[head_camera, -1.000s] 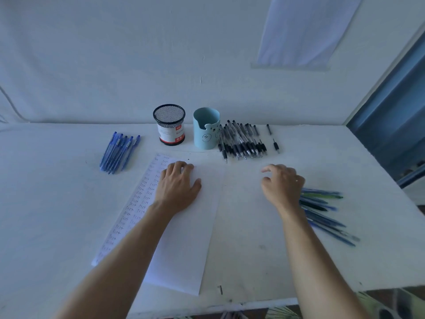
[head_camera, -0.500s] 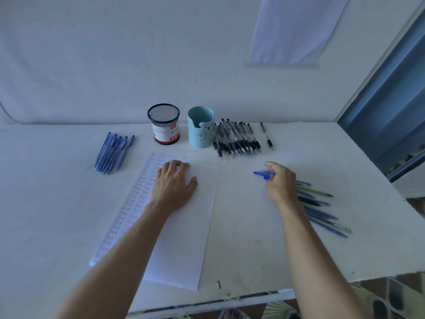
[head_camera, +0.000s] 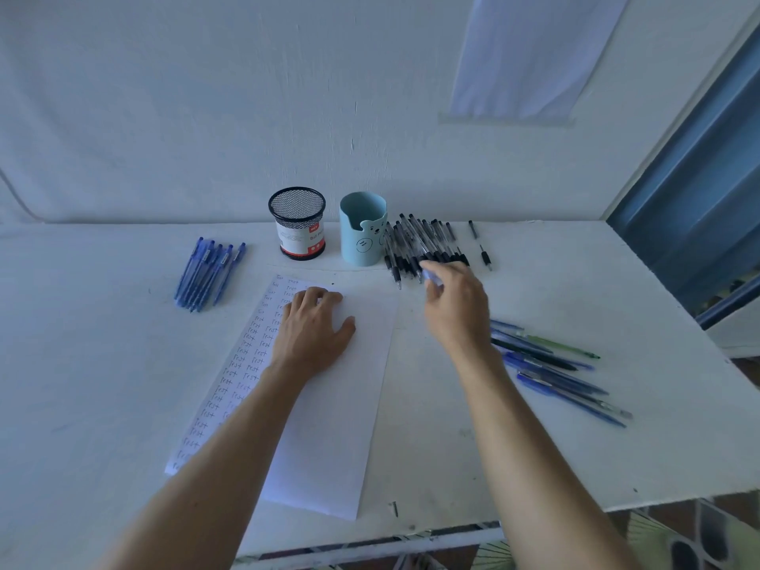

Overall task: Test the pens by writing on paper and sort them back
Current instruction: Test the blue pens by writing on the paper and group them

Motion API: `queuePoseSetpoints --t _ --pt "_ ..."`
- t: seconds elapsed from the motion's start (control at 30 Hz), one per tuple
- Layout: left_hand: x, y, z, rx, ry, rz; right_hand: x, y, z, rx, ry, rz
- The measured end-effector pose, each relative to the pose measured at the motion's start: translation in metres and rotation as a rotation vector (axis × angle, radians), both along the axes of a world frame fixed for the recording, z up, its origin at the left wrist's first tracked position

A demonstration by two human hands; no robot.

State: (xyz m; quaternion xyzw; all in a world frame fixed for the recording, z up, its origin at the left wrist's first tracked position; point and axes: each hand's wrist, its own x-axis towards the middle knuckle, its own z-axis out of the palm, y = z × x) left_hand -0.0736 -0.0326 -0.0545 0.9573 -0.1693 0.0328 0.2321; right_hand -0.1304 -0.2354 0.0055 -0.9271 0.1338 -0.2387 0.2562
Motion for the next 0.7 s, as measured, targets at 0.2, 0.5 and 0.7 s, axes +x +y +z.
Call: queuePoseSetpoints --t 0.2,0.5,0.7 --pt "0.002 0.003 -0.002 -0.123 0.016 0.005 0.011 0.046 -0.017 0.399 0.264 0.140" --pt "0.005 0.008 -0.003 -0.380 0.024 0.096 0.015 0.048 -0.032 0.256 0.280 0.160" --pt "0.005 0.013 0.002 -0.453 0.034 0.158 0.010 0.032 -0.043 -0.013 0.375 0.418"
